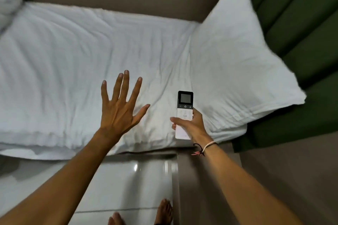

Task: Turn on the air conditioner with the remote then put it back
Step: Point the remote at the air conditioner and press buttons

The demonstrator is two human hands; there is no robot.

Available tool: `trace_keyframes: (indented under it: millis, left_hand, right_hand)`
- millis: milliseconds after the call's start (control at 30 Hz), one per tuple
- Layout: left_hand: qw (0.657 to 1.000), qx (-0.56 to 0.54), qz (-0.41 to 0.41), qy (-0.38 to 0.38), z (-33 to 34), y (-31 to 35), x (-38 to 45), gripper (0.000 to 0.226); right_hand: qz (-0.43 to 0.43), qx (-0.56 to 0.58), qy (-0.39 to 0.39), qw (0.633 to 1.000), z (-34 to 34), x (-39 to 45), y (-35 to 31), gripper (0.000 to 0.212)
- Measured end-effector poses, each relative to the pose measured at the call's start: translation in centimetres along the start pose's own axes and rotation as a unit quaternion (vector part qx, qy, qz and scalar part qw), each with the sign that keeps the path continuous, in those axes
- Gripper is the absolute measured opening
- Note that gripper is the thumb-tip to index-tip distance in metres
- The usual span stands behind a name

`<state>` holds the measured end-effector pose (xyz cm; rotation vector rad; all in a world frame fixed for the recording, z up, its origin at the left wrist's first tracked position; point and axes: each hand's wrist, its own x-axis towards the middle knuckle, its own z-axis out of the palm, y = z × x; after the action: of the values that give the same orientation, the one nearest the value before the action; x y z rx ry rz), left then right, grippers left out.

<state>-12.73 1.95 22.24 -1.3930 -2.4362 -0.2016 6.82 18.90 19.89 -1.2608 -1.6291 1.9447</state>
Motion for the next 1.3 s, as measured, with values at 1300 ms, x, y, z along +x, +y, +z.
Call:
trace_keyframes:
  millis: [1300]
  left_hand:
    - [0.886, 0.272, -0.189, 0.325, -59.0, -23.4, 9.4, 0.091]
  right_hand:
    - [-0.351, 0.035, -0.302, 0.886, 25.4, -23.3, -59.9, 0.013]
